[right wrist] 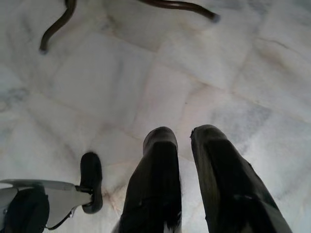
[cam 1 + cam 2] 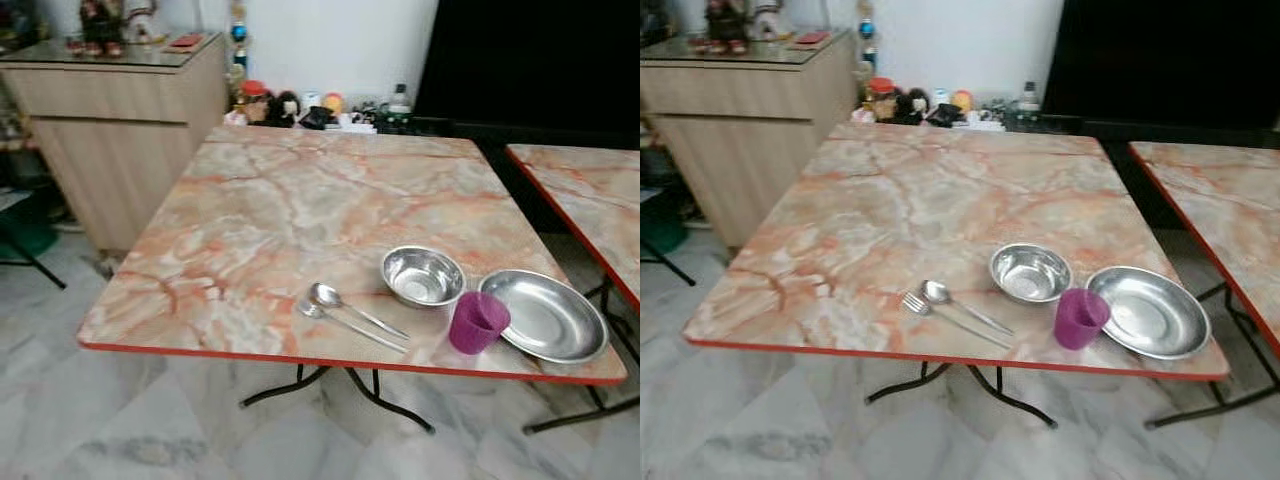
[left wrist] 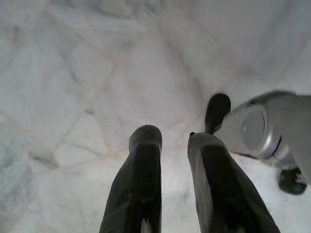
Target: Setting the table
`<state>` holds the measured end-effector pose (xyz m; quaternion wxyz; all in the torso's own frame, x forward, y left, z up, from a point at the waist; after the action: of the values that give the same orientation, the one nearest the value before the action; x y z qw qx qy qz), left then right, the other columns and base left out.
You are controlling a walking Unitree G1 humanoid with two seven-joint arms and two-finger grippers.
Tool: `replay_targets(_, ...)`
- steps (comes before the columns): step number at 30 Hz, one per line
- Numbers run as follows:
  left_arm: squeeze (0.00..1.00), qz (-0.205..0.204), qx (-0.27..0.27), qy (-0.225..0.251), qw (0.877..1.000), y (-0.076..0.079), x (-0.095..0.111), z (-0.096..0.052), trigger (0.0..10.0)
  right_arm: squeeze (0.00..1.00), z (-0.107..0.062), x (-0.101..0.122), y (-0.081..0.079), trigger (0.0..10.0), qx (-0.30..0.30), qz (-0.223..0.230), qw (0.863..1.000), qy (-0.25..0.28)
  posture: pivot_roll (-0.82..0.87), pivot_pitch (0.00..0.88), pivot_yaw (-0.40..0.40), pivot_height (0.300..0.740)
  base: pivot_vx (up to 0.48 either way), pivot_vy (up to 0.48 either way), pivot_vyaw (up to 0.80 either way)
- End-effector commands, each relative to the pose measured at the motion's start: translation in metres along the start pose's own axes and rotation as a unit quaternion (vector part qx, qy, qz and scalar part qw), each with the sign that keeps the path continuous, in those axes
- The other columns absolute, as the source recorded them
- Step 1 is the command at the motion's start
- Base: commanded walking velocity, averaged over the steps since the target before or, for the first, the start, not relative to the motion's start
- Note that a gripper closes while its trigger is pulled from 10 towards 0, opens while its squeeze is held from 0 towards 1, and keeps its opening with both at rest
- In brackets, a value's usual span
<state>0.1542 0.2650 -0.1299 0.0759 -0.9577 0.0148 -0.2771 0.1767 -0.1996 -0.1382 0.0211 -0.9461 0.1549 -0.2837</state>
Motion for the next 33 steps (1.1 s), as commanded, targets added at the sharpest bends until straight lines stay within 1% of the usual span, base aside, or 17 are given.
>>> replay_targets(1, 0.00, -0.048, -0.042, 0.078, 0.995, 0.0465, 0.0936, 0.0174, 10.0, 0.00, 0.0078, 0.0487, -0.0222, 10.0, 0.022, 0.040, 0.997, 0.054, 0.16, 0.080, -0.071, 0.740, 0.000, 0.000, 0.00)
replay_targets(3, 0.00, -0.051, -0.041, 0.081, 0.995, 0.0462, 0.0947, 0.0174, 10.0, 0.00, 0.0079, 0.0503, -0.0257, 10.0, 0.033, 0.046, 0.997, 0.056, 0.16, 0.076, -0.073, 0.740, 0.000, 0.000, 0.00)
replay_targets(6, 0.00, -0.051, -0.041, 0.081, 0.995, 0.0464, 0.0945, 0.0173, 10.0, 0.00, 0.0077, 0.0543, -0.0265, 10.0, 0.037, 0.058, 0.996, 0.066, 0.16, 0.073, -0.075, 0.740, 0.000, 0.000, 0.00)
replay_targets(10, 0.00, -0.044, -0.046, 0.077, 0.995, 0.0490, 0.0914, 0.0172, 10.0, 0.00, 0.0076, 0.0582, -0.0287, 10.0, 0.043, 0.048, 0.995, 0.073, 0.15, 0.067, -0.078, 0.740, 0.000, 0.000, 0.00)
replay_targets(11, 0.00, -0.043, -0.047, 0.077, 0.995, 0.0498, 0.0907, 0.0172, 10.0, 0.00, 0.0078, 0.0574, -0.0272, 10.0, 0.037, 0.039, 0.996, 0.070, 0.15, 0.066, -0.078, 0.740, 0.000, 0.000, 0.00)
replay_targets(33, 0.00, -0.043, -0.047, 0.077, 0.995, 0.0498, 0.0907, 0.0172, 10.0, 0.00, 0.0078, 0.0574, -0.0272, 10.0, 0.037, 0.039, 0.996, 0.070, 0.15, 0.066, -0.078, 0.740, 0.000, 0.000, 0.00)
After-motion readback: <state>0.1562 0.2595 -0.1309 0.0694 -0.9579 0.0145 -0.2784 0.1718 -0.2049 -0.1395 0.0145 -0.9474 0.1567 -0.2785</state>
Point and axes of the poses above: a point about 5 cm out from each wrist's last joint towards the gripper, its own z axis pointing out of the wrist towards the gripper, its own x axis along the axis of the wrist's last joint, y = z × x, the point moved 5 cm from there along z, pointing out of the wrist towards the gripper, and after that the axes turned 3 degrees about z, right-handed, at the moved point
